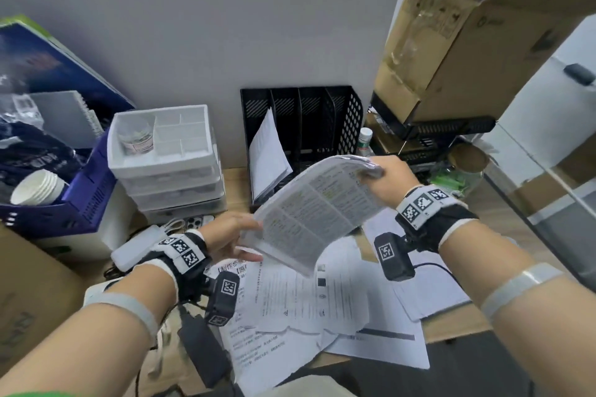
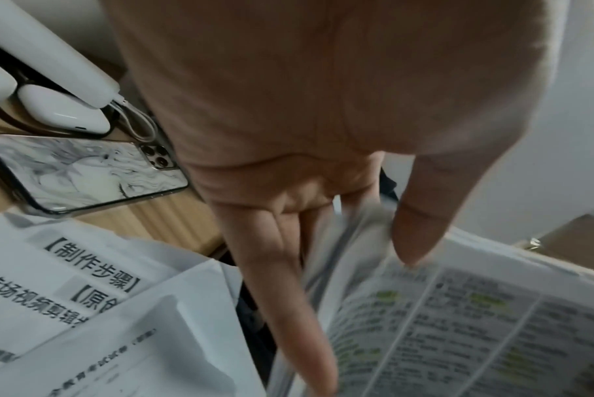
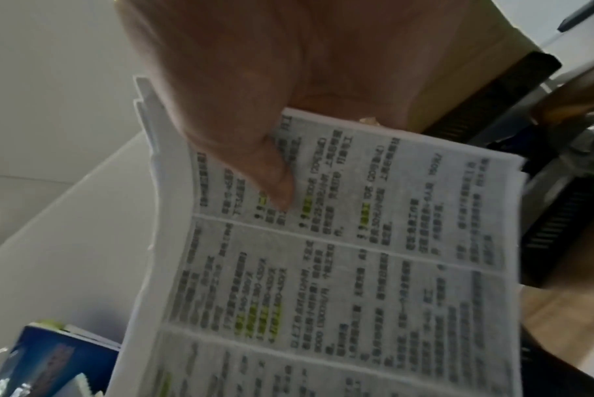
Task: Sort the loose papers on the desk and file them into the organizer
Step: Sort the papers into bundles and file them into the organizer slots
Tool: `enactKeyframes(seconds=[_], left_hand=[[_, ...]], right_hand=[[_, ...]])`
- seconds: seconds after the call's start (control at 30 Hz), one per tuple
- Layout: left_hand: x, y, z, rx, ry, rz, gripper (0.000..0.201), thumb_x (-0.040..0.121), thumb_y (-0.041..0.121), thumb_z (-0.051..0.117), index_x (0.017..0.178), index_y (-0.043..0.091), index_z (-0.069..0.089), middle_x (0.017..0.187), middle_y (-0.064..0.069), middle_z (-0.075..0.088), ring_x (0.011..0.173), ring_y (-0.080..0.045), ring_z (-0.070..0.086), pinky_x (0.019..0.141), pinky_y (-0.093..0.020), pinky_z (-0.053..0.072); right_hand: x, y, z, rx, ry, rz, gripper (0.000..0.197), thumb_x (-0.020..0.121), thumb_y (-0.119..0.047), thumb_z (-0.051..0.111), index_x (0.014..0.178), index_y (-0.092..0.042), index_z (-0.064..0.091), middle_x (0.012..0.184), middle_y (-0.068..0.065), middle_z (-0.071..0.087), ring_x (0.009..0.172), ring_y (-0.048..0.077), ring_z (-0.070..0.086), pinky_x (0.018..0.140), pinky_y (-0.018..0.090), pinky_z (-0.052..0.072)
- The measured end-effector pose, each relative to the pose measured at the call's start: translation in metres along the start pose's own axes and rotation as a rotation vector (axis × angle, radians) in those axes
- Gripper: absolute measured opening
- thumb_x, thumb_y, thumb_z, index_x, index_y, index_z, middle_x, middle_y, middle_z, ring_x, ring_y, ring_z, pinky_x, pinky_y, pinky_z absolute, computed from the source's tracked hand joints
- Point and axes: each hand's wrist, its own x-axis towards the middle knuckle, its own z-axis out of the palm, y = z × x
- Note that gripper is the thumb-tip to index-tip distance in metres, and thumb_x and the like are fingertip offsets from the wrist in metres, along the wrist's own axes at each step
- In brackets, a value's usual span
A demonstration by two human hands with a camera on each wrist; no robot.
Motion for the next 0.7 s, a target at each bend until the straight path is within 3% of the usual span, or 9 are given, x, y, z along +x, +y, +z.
enactKeyframes(seconds=[0.13, 0.27, 0.3, 0.33, 0.4, 0.47, 0.57, 0.63, 0.7], left_hand=[[-0.007, 0.005, 0.011, 0.255, -0.091, 0.031, 0.020, 0.095, 0.016, 0.063, 0.114, 0.009, 0.066, 0.115, -0.012, 0.063, 0.097, -0.028, 0.064, 0.060, -0.036, 0.062], [-0.007, 0.000, 0.034, 0.497, -0.059, 0.165, 0.016, 0.103, 0.026, 0.046, 0.101, 0.015, 0.058, 0.098, -0.016, 0.063, 0.066, -0.015, 0.072, 0.044, -0.026, 0.053], [-0.007, 0.001, 0.039, 0.476, -0.027, 0.204, 0.020, 0.105, 0.023, 0.042, 0.097, 0.013, 0.057, 0.089, -0.015, 0.062, 0.056, -0.012, 0.071, 0.040, -0.027, 0.052], [-0.008, 0.002, 0.045, 0.438, 0.003, 0.222, 0.023, 0.105, 0.019, 0.039, 0.093, 0.012, 0.056, 0.080, -0.013, 0.058, 0.050, -0.012, 0.069, 0.039, -0.028, 0.052], [-0.008, 0.005, 0.053, 0.350, 0.047, 0.209, 0.023, 0.104, 0.016, 0.035, 0.104, 0.013, 0.057, 0.084, -0.008, 0.058, 0.060, -0.023, 0.075, 0.042, -0.033, 0.057], [-0.007, 0.007, 0.058, 0.362, 0.092, 0.228, 0.033, 0.100, 0.008, 0.032, 0.119, 0.016, 0.058, 0.107, -0.011, 0.063, 0.079, -0.033, 0.077, 0.048, -0.043, 0.060], [-0.006, 0.012, 0.067, 0.494, 0.191, 0.293, 0.046, 0.092, 0.002, 0.033, 0.125, 0.021, 0.058, 0.117, -0.008, 0.059, 0.089, -0.034, 0.067, 0.051, -0.044, 0.062], [-0.005, 0.015, 0.072, 0.618, 0.248, 0.348, 0.047, 0.091, 0.003, 0.036, 0.128, 0.027, 0.054, 0.110, -0.007, 0.059, 0.087, -0.032, 0.064, 0.054, -0.044, 0.063], [-0.005, 0.016, 0.078, 0.761, 0.284, 0.404, 0.049, 0.088, 0.004, 0.039, 0.129, 0.029, 0.049, 0.104, -0.006, 0.062, 0.084, -0.030, 0.065, 0.065, -0.045, 0.063]], right_hand=[[0.009, -0.022, -0.009, -0.025, 0.016, -0.084, 0.021, 0.086, -0.016, 0.056, 0.070, -0.003, 0.062, 0.069, 0.013, 0.064, 0.069, 0.028, 0.056, 0.067, 0.038, 0.047], [0.014, -0.035, -0.007, -0.019, 0.047, -0.183, 0.019, 0.085, -0.018, 0.055, 0.066, -0.023, 0.058, 0.072, -0.002, 0.060, 0.072, 0.016, 0.057, 0.069, 0.033, 0.045], [0.012, -0.036, -0.004, 0.097, 0.131, -0.133, 0.008, 0.083, -0.025, 0.061, 0.075, -0.028, 0.061, 0.083, -0.003, 0.062, 0.080, 0.015, 0.057, 0.076, 0.033, 0.045], [0.011, -0.036, -0.003, 0.158, 0.273, -0.049, 0.014, 0.080, -0.031, 0.068, 0.092, -0.027, 0.063, 0.098, 0.000, 0.061, 0.093, 0.016, 0.056, 0.085, 0.034, 0.046], [0.008, -0.031, 0.003, 0.134, 0.387, 0.216, 0.062, 0.072, -0.041, 0.078, 0.123, -0.018, 0.050, 0.124, 0.010, 0.052, 0.113, 0.025, 0.052, 0.100, 0.041, 0.044], [0.001, -0.036, 0.009, 0.321, 0.105, 0.410, 0.086, 0.067, -0.047, 0.082, 0.135, -0.014, 0.041, 0.132, 0.011, 0.053, 0.117, 0.029, 0.055, 0.097, 0.045, 0.050], [-0.014, -0.055, 0.018, 0.743, -0.272, 0.428, 0.079, 0.059, -0.051, 0.086, 0.123, -0.011, 0.059, 0.120, 0.011, 0.067, 0.106, 0.026, 0.067, 0.084, 0.045, 0.059], [-0.018, -0.070, 0.020, 0.813, -0.248, 0.387, 0.075, 0.056, -0.053, 0.087, 0.109, -0.005, 0.067, 0.108, 0.014, 0.073, 0.102, 0.026, 0.069, 0.082, 0.045, 0.060], [-0.012, -0.078, 0.016, 0.916, -0.147, 0.429, 0.062, 0.069, -0.042, 0.084, 0.108, 0.002, 0.064, 0.110, 0.020, 0.071, 0.102, 0.029, 0.069, 0.072, 0.042, 0.062]])
